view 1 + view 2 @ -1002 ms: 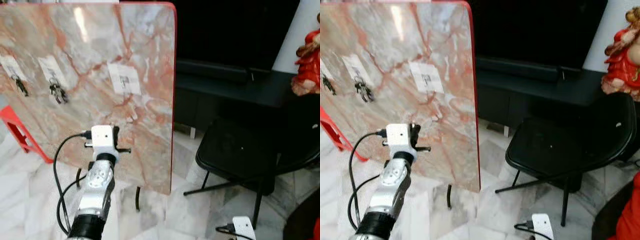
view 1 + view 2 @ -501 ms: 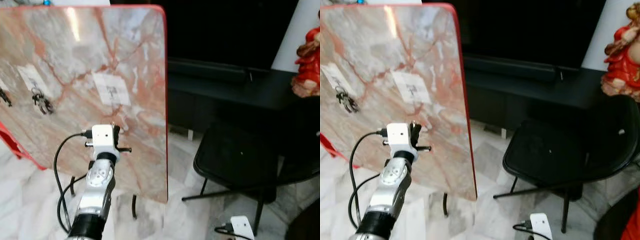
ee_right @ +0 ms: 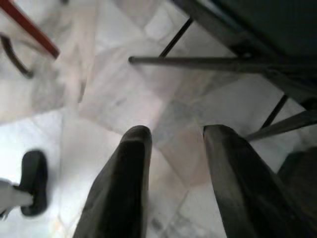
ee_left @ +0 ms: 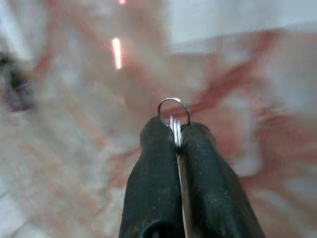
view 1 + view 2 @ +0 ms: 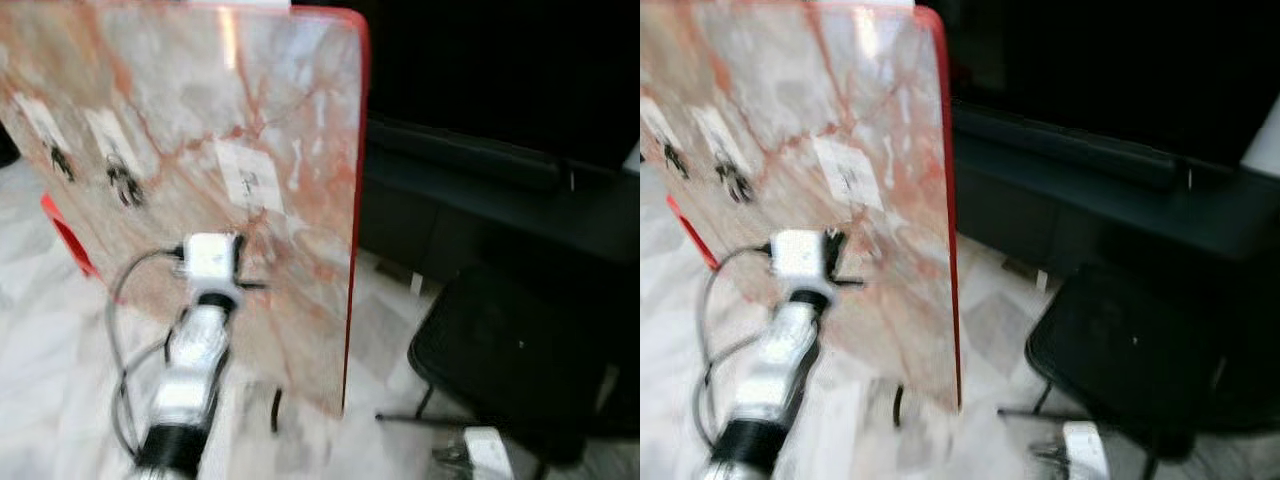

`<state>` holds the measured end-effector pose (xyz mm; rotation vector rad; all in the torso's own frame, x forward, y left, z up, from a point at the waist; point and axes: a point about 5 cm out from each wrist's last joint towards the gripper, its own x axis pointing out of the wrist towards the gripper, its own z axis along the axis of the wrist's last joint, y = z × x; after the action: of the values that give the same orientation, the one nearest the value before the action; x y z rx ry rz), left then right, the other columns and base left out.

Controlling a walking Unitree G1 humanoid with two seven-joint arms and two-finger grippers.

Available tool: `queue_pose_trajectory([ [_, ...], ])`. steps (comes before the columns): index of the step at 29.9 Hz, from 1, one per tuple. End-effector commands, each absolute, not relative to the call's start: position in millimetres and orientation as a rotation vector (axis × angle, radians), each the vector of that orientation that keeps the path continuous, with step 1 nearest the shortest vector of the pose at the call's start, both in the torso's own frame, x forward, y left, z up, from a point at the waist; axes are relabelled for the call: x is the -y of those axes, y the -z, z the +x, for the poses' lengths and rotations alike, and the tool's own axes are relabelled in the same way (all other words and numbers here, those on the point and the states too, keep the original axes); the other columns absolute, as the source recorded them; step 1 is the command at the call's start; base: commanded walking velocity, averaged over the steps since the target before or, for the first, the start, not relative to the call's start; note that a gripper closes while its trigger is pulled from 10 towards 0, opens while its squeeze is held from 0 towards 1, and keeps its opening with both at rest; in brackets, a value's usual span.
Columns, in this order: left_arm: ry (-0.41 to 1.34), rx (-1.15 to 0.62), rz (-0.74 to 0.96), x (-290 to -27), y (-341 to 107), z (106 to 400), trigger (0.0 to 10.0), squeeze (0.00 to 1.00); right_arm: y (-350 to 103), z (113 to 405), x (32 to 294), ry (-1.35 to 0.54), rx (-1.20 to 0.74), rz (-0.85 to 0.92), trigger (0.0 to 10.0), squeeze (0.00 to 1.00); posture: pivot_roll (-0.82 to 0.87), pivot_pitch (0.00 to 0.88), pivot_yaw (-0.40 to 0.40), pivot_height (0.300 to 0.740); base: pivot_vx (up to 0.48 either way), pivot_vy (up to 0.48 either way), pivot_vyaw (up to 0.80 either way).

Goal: Hang keys on a hook

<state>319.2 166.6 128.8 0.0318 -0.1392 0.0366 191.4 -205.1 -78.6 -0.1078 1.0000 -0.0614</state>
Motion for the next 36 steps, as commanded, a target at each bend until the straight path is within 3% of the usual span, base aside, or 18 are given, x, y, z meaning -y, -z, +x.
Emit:
queue_pose_trajectory([
  [1, 0.019, 0.167, 0.028, -153.4, -137.3, 323.4, 10.0, 0.00, 88.4, 168.7, 211.3, 0.087, -1.072, -0.093, 10.0, 0.00, -0.07, 0.000, 0.027, 0.723, 0.000, 0.000, 0.00],
  [16, 0.026, 0.173, 0.031, -155.2, -140.2, 320.9, 10.0, 0.00, 88.5, 168.8, 210.5, 0.084, -1.071, -0.089, 10.0, 0.00, -0.07, 0.000, 0.031, 0.723, 0.000, 0.000, 0.00],
  [22, -0.027, 0.156, 0.011, -176.4, -142.0, 318.5, 10.0, 0.00, 88.5, 169.1, 210.0, 0.084, -1.070, -0.085, 10.0, 0.00, -0.07, 0.000, 0.034, 0.723, 0.000, 0.000, 0.00],
  [26, 0.099, 0.131, 0.054, -183.3, -143.1, 311.1, 10.0, 0.00, 88.4, 169.2, 210.2, 0.082, -1.071, -0.087, 10.0, 0.00, -0.06, 0.000, 0.032, 0.723, 0.000, 0.000, 0.00],
  [30, 0.087, 0.120, 0.078, -192.4, -142.0, 307.9, 10.0, 0.00, 88.3, 169.3, 210.4, 0.078, -1.072, -0.089, 10.0, 0.00, -0.06, 0.000, 0.032, 0.723, 0.000, 0.000, 0.00],
  [36, 0.045, 0.131, 0.065, -192.7, -143.5, 308.3, 10.0, 0.00, 88.2, 169.6, 210.5, 0.075, -1.070, -0.089, 10.0, 0.00, -0.06, 0.000, 0.029, 0.723, 0.000, 0.000, 0.00],
])
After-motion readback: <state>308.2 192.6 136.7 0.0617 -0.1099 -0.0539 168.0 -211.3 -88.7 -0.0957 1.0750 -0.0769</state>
